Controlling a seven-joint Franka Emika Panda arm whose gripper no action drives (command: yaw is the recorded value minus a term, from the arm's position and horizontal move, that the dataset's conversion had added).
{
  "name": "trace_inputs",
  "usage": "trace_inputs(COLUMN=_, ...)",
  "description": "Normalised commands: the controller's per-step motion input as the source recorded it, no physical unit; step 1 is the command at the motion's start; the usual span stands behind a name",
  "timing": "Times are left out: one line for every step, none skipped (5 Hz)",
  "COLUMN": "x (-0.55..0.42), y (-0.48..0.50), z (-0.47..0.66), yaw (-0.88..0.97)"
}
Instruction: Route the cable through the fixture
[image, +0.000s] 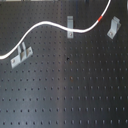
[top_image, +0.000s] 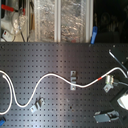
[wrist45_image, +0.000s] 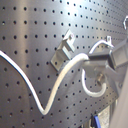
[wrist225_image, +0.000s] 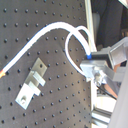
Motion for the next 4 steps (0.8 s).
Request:
trace_inputs(x=-0.001, y=-0.001, z=0.07, yaw=0.0)
trace_inputs(x=0.007, y=0.26, z=0.32, yaw=0.12)
trace_inputs(x=-0.143, y=0.476, z=0.24, yaw=0.39)
trace_inputs(x=-0.018, y=0.504, z=0.27, yaw=0.36)
